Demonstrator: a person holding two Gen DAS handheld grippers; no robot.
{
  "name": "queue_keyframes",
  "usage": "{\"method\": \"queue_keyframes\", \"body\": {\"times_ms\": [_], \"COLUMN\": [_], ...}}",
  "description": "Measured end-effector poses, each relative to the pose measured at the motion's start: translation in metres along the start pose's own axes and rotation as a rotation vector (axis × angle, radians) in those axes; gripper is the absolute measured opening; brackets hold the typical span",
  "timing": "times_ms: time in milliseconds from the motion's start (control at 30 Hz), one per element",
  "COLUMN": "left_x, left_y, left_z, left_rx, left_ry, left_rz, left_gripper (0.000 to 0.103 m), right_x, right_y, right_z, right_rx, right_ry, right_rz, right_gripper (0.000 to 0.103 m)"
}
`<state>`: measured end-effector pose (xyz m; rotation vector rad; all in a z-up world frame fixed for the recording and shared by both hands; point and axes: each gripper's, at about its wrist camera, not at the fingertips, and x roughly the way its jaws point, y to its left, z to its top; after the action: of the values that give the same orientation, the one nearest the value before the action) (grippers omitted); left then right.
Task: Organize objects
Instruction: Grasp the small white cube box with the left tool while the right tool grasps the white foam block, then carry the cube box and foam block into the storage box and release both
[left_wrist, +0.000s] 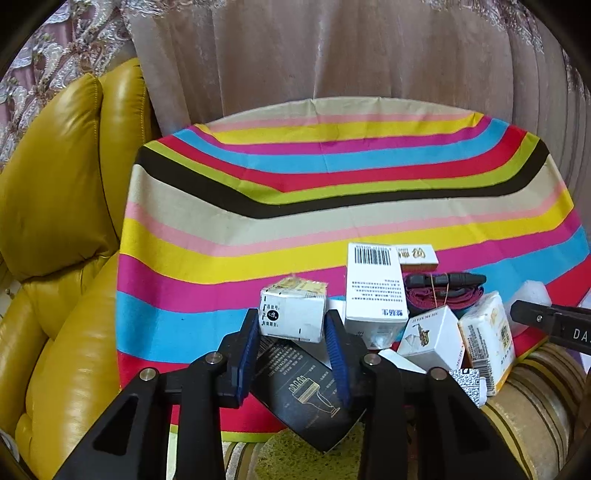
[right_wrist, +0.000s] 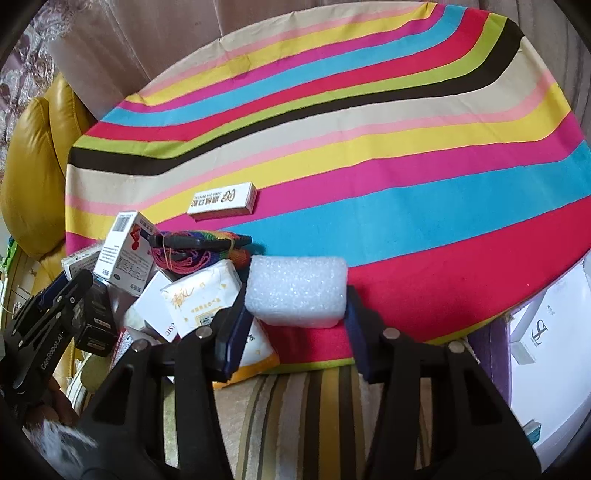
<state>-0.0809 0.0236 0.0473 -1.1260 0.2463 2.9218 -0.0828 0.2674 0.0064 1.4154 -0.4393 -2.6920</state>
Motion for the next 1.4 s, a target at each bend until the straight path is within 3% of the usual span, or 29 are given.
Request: {"method": "queue_keyframes", "body": {"times_ms": [433,767,1100,1400], "left_x": [-0.039,-0.069,-0.092,-0.103], "left_y": [0.002,-0.018,-0.066,-0.123], "left_z": [-0.001,-0.002,-0.003,-0.005], "left_rx": [-0.064,-0.018,0.052,0.127], "left_ry": [-0.141,-0.195,-0.208,-0.186], "left_rz": [0.047,0.054,-0.047,-0.223], "left_gripper": [0.036,0.036,0.036,0.036], "right_x": [-0.025,-0.043,-0.063,-0.082], "right_y": [-0.010,-0.026,-0.052,-0.086], "right_z": [-0.005,-0.013,-0.023,-0.037], "right_rx": [0.034,0.055,0.111,0.191], "right_ry": [-0.093,-0.118,-0.127,-0.132], "right_rz": [0.055,0.061,0.052,0.018], "right_gripper": [0.052,0.052,0.052,0.052]}}
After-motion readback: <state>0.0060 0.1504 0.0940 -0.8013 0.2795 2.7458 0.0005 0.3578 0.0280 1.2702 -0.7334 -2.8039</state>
